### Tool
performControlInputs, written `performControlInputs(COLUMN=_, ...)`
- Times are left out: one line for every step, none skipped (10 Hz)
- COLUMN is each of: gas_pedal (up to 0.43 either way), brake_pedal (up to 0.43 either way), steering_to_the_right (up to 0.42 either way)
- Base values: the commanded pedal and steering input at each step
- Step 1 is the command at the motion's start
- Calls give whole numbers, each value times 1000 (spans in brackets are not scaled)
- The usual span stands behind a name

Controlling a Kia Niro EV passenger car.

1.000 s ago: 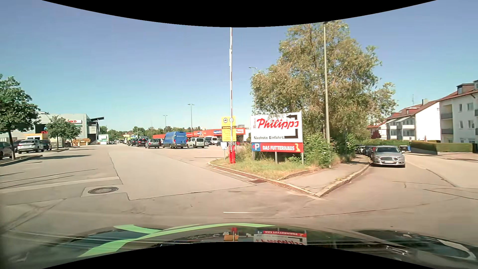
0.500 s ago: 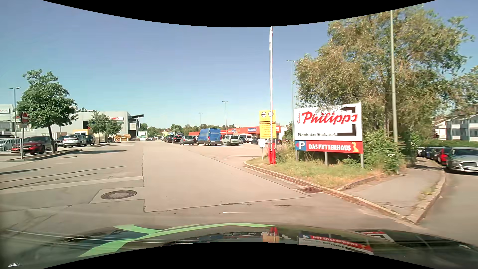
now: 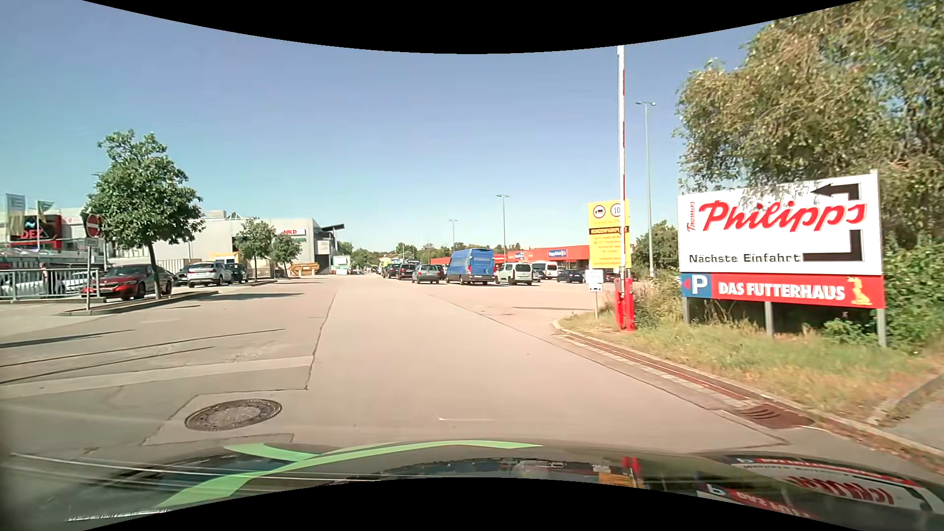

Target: Follow the waypoints while adhering to traffic rules and regulations

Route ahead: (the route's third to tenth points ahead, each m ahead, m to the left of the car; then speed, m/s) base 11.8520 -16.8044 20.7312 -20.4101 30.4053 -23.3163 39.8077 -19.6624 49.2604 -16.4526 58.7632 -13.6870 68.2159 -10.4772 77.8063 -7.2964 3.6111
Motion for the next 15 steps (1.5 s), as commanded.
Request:
performControlInputs(gas_pedal=0, brake_pedal=30, steering_to_the_right=-244)
performControlInputs(gas_pedal=0, brake_pedal=37, steering_to_the_right=-239)
performControlInputs(gas_pedal=0, brake_pedal=43, steering_to_the_right=-236)
performControlInputs(gas_pedal=0, brake_pedal=43, steering_to_the_right=-230)
performControlInputs(gas_pedal=0, brake_pedal=37, steering_to_the_right=-226)
performControlInputs(gas_pedal=0, brake_pedal=30, steering_to_the_right=-222)
performControlInputs(gas_pedal=0, brake_pedal=37, steering_to_the_right=-215)
performControlInputs(gas_pedal=0, brake_pedal=67, steering_to_the_right=-201)
performControlInputs(gas_pedal=0, brake_pedal=49, steering_to_the_right=-179)
performControlInputs(gas_pedal=0, brake_pedal=37, steering_to_the_right=-163)
performControlInputs(gas_pedal=0, brake_pedal=30, steering_to_the_right=-150)
performControlInputs(gas_pedal=0, brake_pedal=6, steering_to_the_right=-126)
performControlInputs(gas_pedal=0, brake_pedal=0, steering_to_the_right=-94)
performControlInputs(gas_pedal=0, brake_pedal=0, steering_to_the_right=-74)
performControlInputs(gas_pedal=0, brake_pedal=0, steering_to_the_right=-54)
